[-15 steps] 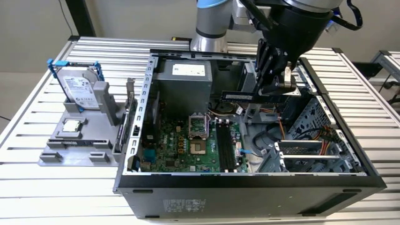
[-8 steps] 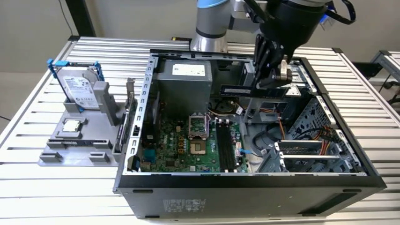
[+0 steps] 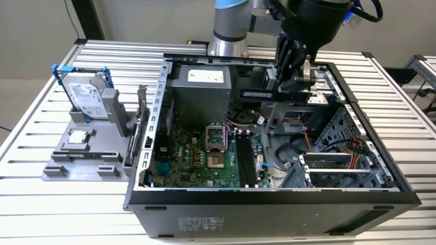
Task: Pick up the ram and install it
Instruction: 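Pick up the ram and move it above insertion slot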
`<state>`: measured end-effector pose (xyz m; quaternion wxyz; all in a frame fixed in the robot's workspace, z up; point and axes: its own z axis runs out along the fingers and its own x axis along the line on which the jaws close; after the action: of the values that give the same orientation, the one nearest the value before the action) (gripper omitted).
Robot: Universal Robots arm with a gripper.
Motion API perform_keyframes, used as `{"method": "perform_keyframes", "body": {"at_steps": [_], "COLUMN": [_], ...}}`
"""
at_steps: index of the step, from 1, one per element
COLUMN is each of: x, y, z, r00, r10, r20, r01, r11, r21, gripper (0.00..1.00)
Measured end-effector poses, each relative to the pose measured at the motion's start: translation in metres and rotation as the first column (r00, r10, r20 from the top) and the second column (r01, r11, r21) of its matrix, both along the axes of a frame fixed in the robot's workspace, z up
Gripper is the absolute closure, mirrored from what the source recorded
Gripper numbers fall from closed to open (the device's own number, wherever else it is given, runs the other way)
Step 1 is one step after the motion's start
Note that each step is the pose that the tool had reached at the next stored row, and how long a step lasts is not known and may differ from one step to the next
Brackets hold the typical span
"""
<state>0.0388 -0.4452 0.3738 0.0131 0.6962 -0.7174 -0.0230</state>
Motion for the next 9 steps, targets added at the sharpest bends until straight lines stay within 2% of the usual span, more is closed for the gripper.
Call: {"method": "perform_keyframes", "body": {"at_steps": [5,9], "x": [-0.0001,-0.0001], "y": [0.0002,0.0028], "z": [0.0,-0.0001], "r00": [1.0,1.0], "r10": [-0.001,-0.001], "r20": [0.0,0.0], "r01": [0.001,0.001], "r11": [1.0,1.0], "r21": [0.0001,0.0001], "gripper": [1.0,1.0]}}
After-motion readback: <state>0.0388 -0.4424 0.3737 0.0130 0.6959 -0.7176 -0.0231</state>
